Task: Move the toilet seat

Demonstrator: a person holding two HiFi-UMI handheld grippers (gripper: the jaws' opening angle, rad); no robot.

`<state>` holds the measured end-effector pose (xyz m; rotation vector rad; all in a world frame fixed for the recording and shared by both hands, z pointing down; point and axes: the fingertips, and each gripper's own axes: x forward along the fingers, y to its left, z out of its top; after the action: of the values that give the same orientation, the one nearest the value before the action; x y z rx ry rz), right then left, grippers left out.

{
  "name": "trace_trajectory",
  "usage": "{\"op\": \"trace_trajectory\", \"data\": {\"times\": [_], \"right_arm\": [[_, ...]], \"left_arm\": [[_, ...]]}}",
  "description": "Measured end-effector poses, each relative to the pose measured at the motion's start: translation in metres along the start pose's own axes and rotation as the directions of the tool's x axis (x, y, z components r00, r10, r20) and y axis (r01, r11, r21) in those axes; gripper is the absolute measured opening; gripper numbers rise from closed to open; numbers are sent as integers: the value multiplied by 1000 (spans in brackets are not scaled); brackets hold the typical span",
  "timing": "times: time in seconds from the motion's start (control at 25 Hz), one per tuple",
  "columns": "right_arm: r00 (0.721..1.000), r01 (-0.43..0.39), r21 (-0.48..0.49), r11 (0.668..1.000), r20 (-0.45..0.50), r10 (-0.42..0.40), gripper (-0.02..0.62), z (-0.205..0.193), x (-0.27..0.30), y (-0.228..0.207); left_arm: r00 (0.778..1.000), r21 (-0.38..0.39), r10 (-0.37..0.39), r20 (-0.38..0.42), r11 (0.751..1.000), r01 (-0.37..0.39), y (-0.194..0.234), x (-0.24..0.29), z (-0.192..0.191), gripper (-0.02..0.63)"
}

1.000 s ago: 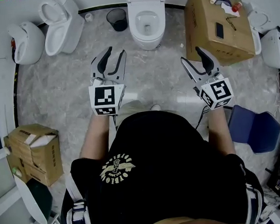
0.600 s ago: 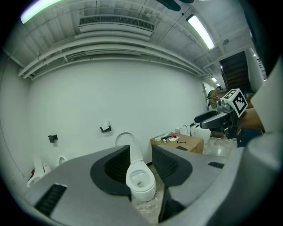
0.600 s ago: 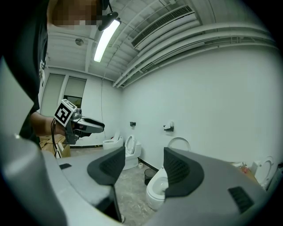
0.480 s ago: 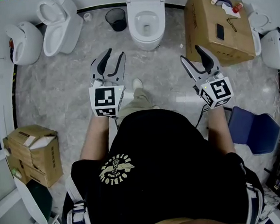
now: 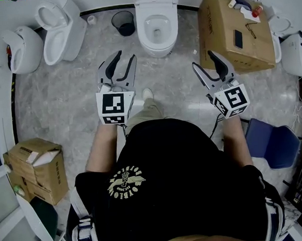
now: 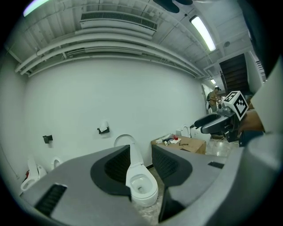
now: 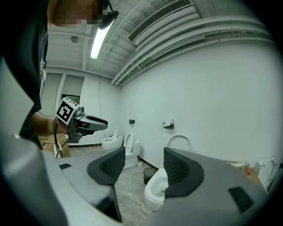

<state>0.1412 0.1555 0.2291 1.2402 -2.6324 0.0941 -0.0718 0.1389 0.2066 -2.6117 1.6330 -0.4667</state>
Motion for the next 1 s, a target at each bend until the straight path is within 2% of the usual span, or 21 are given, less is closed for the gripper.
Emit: {"op": "trace_trajectory", "data": {"times": [0.76, 1.0], "right_arm": [[999, 11, 5, 1000, -31, -11, 264, 19, 90, -53], [999, 26, -4, 1000, -36, -26, 264, 35, 127, -64]], "left_arm": [[999, 5, -37, -7, 999, 37, 60, 91, 13, 167], [999, 1, -51, -3, 999, 51, 97, 119, 16, 167]]}}
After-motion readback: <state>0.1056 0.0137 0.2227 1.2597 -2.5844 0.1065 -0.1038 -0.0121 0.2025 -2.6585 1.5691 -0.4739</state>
